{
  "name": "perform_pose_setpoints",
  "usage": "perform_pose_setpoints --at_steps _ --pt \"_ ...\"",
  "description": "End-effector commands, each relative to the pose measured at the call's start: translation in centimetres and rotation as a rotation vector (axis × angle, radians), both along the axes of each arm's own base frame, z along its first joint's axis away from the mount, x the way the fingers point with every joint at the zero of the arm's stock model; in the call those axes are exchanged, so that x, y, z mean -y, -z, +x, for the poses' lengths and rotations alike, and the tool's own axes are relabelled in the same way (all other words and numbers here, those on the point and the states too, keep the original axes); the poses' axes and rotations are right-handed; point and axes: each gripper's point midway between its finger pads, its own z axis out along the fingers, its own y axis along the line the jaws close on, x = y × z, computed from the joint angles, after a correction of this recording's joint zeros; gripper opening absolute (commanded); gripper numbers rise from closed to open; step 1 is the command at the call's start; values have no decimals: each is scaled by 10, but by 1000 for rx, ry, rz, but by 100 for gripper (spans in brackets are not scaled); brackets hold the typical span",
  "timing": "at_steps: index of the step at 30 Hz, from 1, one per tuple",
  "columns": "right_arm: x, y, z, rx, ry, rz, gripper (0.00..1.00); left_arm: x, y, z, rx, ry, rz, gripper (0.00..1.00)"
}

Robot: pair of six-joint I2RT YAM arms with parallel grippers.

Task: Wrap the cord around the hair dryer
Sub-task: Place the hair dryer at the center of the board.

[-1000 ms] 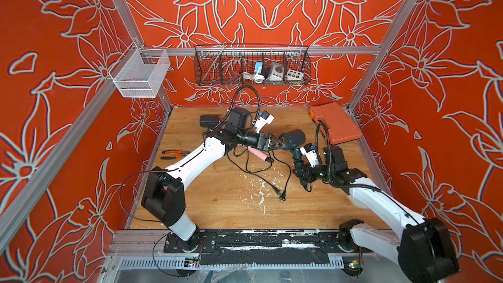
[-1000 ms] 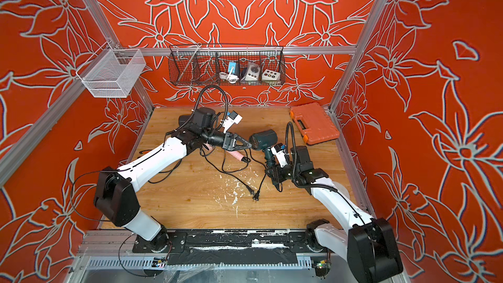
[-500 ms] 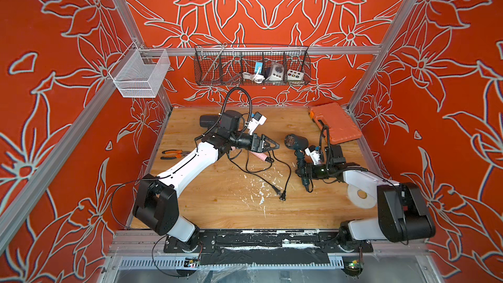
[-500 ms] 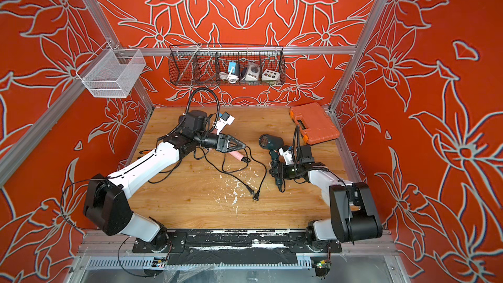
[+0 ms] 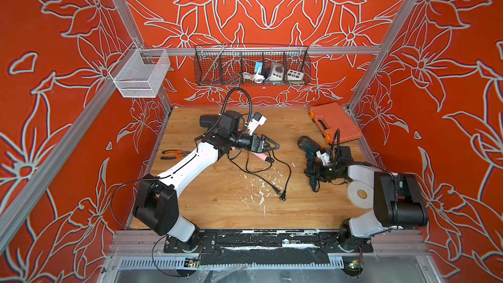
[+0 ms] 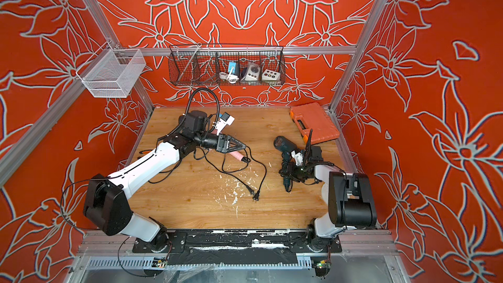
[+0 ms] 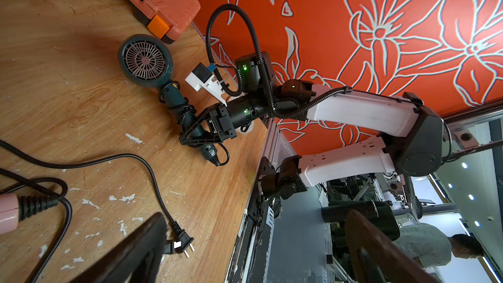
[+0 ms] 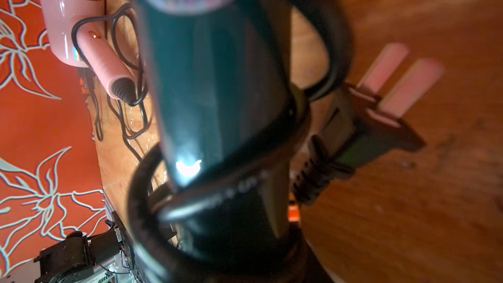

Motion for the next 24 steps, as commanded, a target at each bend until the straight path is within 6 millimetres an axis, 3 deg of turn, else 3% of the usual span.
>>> perform_pose_setpoints --at_steps 1,6,13,18,24 --pt "5 -3 6 11 17 -11 0 -1 -6 -2 34 12 -17 99" --pt "6 6 1 -23 21 -22 0 0 -5 -1 29 12 -22 99" --pt "12 7 -6 -27 32 -70 46 0 -5 -1 30 13 -22 99" --pt "15 2 -8 -13 42 -100 60 0 -4 -1 27 10 -25 100" --pt "18 -1 -10 -5 49 -119 68 -1 -5 -2 27 9 -27 100"
